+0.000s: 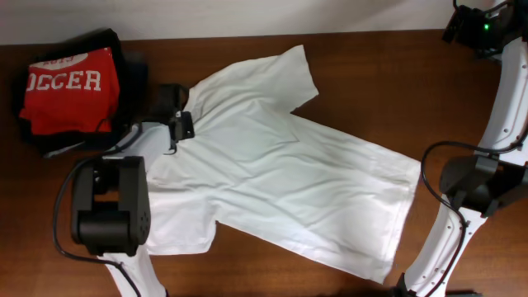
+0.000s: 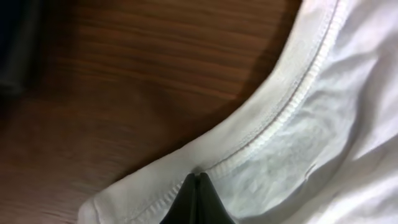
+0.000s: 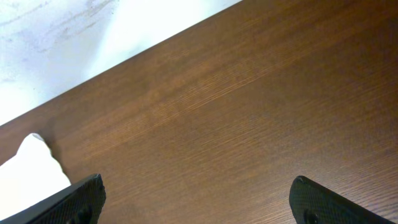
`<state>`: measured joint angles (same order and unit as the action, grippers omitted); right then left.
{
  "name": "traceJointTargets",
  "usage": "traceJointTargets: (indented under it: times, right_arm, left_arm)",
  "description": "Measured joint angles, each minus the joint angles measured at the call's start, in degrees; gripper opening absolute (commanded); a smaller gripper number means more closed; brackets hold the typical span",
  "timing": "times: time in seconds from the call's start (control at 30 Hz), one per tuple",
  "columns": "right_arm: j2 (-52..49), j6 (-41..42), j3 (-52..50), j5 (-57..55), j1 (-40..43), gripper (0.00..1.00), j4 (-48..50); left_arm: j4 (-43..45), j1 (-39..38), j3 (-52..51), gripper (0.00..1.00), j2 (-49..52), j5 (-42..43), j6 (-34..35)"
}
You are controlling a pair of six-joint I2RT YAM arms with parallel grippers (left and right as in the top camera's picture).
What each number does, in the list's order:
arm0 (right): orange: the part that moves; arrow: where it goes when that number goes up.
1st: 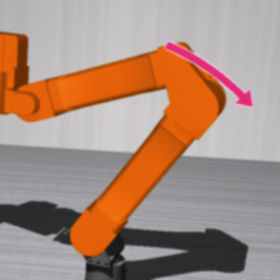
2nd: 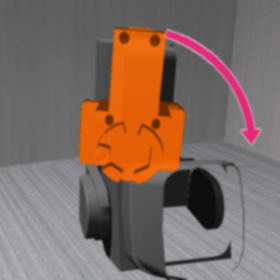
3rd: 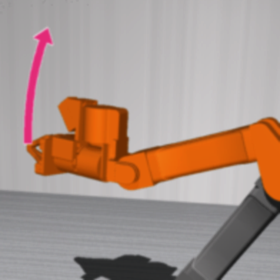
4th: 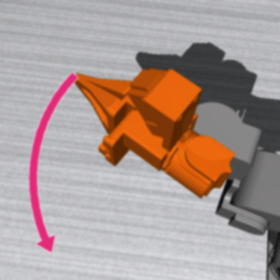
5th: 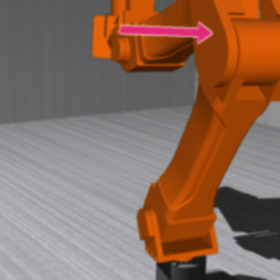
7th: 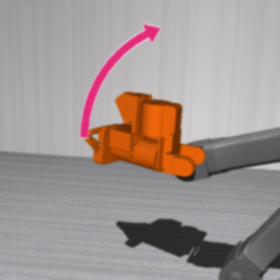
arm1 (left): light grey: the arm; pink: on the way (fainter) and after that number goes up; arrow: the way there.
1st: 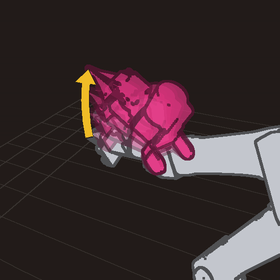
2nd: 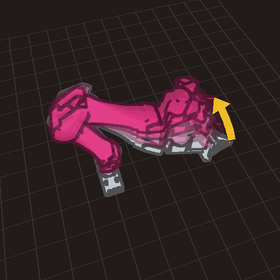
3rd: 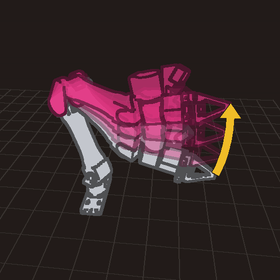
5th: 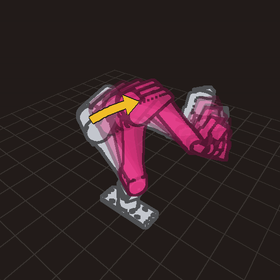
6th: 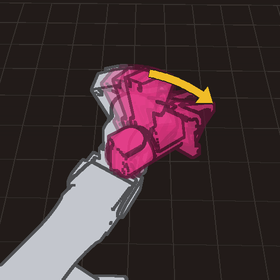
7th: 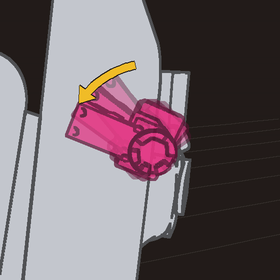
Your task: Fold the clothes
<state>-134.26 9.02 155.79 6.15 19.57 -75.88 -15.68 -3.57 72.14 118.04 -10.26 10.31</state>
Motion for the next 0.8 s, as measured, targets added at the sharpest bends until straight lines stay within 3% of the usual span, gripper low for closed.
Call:
traceJointTargets:
  times: [0.1,0.2,0.23,0.27,0.33,0.37,0.43,0.57,0.6,0.63,0.67,0.7,0.8]
  right_arm:
    - [0.00,0.04,0.00,0.00,0.00,0.98,-0.02]
    - [0.00,0.07,0.00,0.02,0.00,0.98,0.00]
    - [0.00,0.04,-0.02,0.02,0.00,0.98,0.07]
    - [0.00,0.07,0.00,0.02,0.00,0.98,0.07]
    - [0.00,0.07,-0.02,0.00,0.00,0.98,-0.20]
    - [0.00,0.02,-0.02,0.02,0.00,0.98,0.02]
    - [0.00,0.07,-0.02,0.02,0.00,0.98,-0.02]
    - [0.00,0.07,0.00,3.48,0.00,0.98,-1.75]
    - [0.00,0.04,0.00,6.10,0.00,0.70,-3.15]
    - [0.00,0.07,-0.04,9.25,0.00,0.20,-8.26]
    - [0.00,0.02,-0.07,11.23,0.00,0.11,-12.11]
    - [-0.02,-0.68,-0.13,13.25,-0.15,0.12,-18.73]
    - [0.07,-4.57,-4.17,16.57,-2.97,0.15,-21.00]
  left_arm:
    - [0.24,0.42,0.42,0.02,0.02,0.02,0.02]
    - [-2.99,-1.81,2.19,0.11,-6.58,0.00,0.22]
    - [-5.44,-3.50,5.99,0.22,-14.03,0.39,0.39]
    - [-7.91,-4.61,8.87,0.43,-20.22,0.87,0.81]
    - [-11.85,-6.01,12.46,0.71,-33.51,1.42,1.49]
    - [-14.01,-6.12,12.98,0.99,-39.80,1.49,1.68]
    - [-18.29,-6.05,13.42,0.99,-46.31,1.44,2.05]
    - [-25.68,-6.05,12.72,0.99,-45.29,1.46,2.14]
    - [-28.59,-6.05,12.70,0.99,-45.29,1.46,2.14]
    - [-30.97,-6.05,12.63,0.99,-45.29,1.46,2.16]
    - [-32.98,-6.05,12.57,0.99,-45.31,1.49,2.14]
    - [-34.71,-6.05,12.48,0.99,-45.27,1.46,2.14]
    - [-36.68,-6.05,12.46,0.99,-45.29,1.46,2.14]
